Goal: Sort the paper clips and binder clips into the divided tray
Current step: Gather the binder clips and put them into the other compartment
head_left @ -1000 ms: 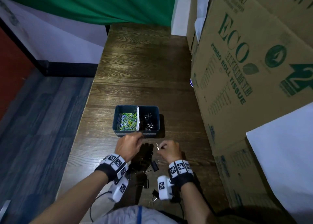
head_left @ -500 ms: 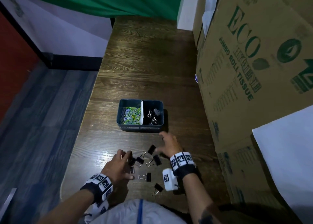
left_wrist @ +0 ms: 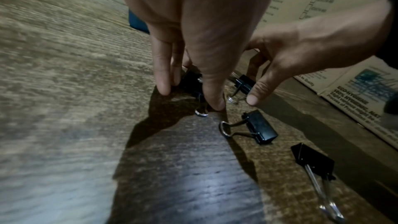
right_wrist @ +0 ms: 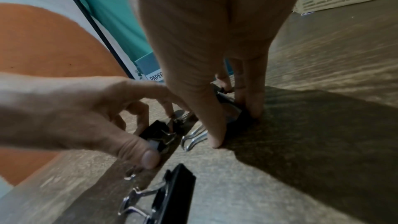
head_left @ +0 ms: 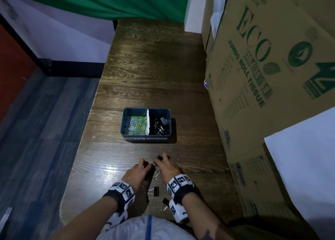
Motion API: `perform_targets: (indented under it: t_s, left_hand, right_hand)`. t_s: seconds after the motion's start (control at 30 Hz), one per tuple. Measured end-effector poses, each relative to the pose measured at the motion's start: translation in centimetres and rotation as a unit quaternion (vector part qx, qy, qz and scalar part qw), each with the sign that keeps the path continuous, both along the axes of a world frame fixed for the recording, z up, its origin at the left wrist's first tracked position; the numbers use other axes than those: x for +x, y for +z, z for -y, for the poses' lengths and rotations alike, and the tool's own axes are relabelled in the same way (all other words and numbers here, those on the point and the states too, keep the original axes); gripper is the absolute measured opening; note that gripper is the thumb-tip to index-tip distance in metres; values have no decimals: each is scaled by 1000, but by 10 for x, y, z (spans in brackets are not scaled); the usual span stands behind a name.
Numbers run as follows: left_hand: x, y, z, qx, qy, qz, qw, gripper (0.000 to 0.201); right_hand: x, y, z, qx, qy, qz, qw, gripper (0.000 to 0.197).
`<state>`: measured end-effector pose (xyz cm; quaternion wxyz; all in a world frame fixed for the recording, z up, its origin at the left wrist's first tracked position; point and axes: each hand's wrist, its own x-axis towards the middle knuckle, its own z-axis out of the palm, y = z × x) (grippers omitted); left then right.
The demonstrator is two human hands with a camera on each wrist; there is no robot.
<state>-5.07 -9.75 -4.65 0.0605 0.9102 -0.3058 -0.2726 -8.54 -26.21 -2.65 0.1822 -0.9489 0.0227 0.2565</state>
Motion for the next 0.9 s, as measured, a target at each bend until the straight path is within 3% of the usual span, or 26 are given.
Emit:
perform_targets:
  t_s: [0.1,0.4,0.6,0.73,0.9]
  left_hand:
    - [-2,0,4,8,8,14,1000,58]
    - [4,11,5,-4,35,16,999,48]
    - [24,44,17,-85,43,102,990,35]
    - [64,82,41,-144,77,174,971,39]
    - [91,108,59,-182,123,170,960,59]
  right_hand:
    - [-1,1,1,-1,-23,-5,1000,59]
    - [-8,-1,12,34,-165,27,985,47]
    - [-8,2,24,66,-248,60,965,28]
    - [-2,10,29,66,-292,67,952,21]
    - [18,38,39,108,-303,89,943,26]
